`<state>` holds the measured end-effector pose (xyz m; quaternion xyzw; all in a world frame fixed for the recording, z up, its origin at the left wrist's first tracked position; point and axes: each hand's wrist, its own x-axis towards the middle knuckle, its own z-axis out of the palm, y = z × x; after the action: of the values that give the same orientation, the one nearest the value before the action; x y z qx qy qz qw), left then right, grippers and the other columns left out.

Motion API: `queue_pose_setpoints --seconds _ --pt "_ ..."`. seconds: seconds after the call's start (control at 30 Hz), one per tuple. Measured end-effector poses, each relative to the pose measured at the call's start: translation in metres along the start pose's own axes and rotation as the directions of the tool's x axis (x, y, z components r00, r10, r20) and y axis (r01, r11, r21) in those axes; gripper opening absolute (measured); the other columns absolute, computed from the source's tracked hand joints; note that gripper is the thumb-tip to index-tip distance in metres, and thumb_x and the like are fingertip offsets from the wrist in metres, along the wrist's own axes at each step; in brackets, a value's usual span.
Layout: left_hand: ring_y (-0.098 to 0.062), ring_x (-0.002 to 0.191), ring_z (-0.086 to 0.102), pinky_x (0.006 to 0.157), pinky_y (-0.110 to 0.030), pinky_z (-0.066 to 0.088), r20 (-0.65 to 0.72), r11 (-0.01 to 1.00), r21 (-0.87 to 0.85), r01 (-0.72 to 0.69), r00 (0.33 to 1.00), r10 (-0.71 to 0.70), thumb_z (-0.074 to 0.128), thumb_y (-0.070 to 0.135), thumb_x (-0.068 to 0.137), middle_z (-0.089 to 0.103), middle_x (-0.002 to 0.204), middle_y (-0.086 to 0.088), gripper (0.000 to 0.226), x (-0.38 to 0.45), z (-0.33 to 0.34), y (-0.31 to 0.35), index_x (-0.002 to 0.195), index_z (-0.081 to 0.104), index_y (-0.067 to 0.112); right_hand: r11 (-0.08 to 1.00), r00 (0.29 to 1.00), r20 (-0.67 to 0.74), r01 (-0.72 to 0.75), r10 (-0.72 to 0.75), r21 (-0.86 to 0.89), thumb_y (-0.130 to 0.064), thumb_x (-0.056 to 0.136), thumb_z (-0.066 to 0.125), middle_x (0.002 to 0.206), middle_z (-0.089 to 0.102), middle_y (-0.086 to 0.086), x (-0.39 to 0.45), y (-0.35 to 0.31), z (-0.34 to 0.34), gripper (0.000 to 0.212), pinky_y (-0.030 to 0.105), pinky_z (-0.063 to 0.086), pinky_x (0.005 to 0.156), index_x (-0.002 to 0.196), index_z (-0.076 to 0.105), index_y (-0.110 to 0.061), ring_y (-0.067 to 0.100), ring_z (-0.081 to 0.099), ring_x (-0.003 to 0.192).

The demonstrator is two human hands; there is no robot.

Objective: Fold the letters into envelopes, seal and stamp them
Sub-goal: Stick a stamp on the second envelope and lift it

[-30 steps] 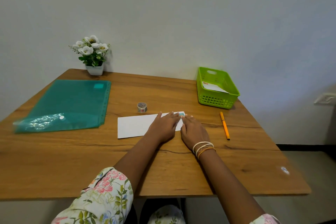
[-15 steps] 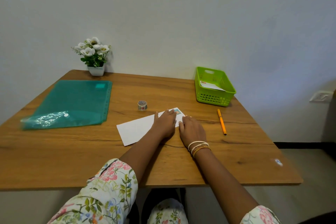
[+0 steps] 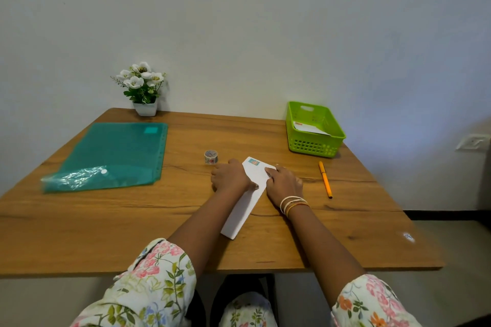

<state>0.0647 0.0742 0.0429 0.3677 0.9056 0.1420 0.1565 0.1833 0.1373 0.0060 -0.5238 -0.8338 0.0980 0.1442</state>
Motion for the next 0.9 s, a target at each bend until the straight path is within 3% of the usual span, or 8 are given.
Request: queue_pose_setpoints --seconds 0.17,0.37,0.5,0.63,0.7,0.77,0.83,0.9 --pt "-0.028 0.114 0.055 0.082 -0.036 0.051 0.084 0.987 -0.113 0.116 0.991 -0.107 0.086 0.054 0.055 0.058 0.123 -0.007 0.089 0.0 -0.003 0.006 0.126 0.049 0.016 0.999 0.999 -0.023 0.026 -0.027 -0.041 -0.021 0.095 0.037 0.151 0.036 0.002 -0.003 0.002 0.003 0.046 0.044 0.028 0.108 0.138 0.045 -0.034 0.02 0.03 0.14" --pt "-0.026 0.104 0.061 0.072 -0.03 0.048 0.129 0.975 -0.214 0.055 0.991 -0.028 0.066 0.034 0.081 0.063 0.115 -0.006 0.044 0.004 -0.009 0.002 0.12 0.06 0.013 0.999 0.999 -0.033 0.027 -0.028 -0.03 -0.02 0.097 0.035 0.151 0.037 0.003 -0.004 0.002 0.002 0.046 0.045 0.03 0.108 0.14 0.042 -0.032 0.021 0.032 0.139" --pt "-0.021 0.089 0.054 0.072 -0.028 0.044 0.213 0.846 -0.509 0.159 0.976 -0.055 0.056 0.02 0.093 0.054 0.098 -0.009 0.026 0.01 -0.015 0.002 0.11 0.057 0.001 0.967 0.994 -0.11 0.016 0.012 0.253 -0.019 0.096 0.038 0.141 0.048 0.008 -0.005 0.0 -0.003 0.049 0.041 0.04 0.103 0.144 0.036 -0.02 0.026 0.045 0.128" --pt "-0.021 0.09 0.047 0.076 -0.031 0.04 0.294 0.625 -0.725 0.29 0.951 -0.1 0.05 0.01 0.097 0.05 0.089 -0.01 0.026 0.012 -0.022 0.004 0.075 0.042 0.0 0.747 0.969 0.017 -0.201 0.247 0.633 -0.024 0.093 0.051 0.135 0.054 0.011 -0.013 -0.007 -0.015 0.055 0.036 0.041 0.1 0.144 0.036 -0.01 0.029 0.049 0.124" --pt "-0.023 0.082 0.053 0.072 -0.033 0.043 0.254 0.551 -0.787 0.277 0.96 -0.12 0.053 0.007 0.094 0.054 0.085 -0.01 0.012 0.009 -0.024 0.007 0.092 0.051 -0.004 0.653 0.942 0.11 -0.302 0.318 0.694 -0.023 0.09 0.056 0.13 0.058 0.016 -0.013 -0.006 -0.022 0.051 0.036 0.042 0.097 0.137 0.046 -0.003 0.034 0.052 0.122" --pt "-0.023 0.078 0.055 0.069 -0.033 0.045 0.221 0.496 -0.833 0.246 0.969 -0.11 0.057 0.008 0.092 0.061 0.088 -0.01 0.018 0.003 -0.028 0.009 0.108 0.057 0.0 0.537 0.927 0.185 -0.343 0.327 0.771 -0.01 0.086 0.059 0.119 0.064 0.023 -0.013 -0.003 -0.028 0.035 0.039 0.049 0.089 0.117 0.06 0.006 0.037 0.061 0.107" --pt "-0.023 0.08 0.058 0.064 -0.032 0.046 0.214 0.505 -0.833 0.228 0.973 -0.086 0.059 0.014 0.092 0.065 0.102 -0.011 0.024 0.002 -0.028 0.011 0.114 0.057 0.003 0.417 0.916 0.243 -0.366 0.32 0.832 0.004 0.084 0.054 0.108 0.068 0.022 -0.012 0.0 -0.033 0.029 0.036 0.052 0.083 0.11 0.065 0.005 0.029 0.063 0.091" --pt "-0.023 0.072 0.059 0.054 -0.032 0.048 0.25 0.525 -0.82 0.228 0.968 -0.028 0.057 0.026 0.095 0.064 0.092 -0.01 0.028 -0.003 -0.031 0.011 0.114 0.055 0.005 0.332 0.903 0.246 -0.366 0.352 0.869 0.01 0.084 0.051 0.107 0.067 0.02 -0.007 0.003 -0.036 0.031 0.04 0.053 0.086 0.109 0.066 0.003 0.027 0.062 0.089"
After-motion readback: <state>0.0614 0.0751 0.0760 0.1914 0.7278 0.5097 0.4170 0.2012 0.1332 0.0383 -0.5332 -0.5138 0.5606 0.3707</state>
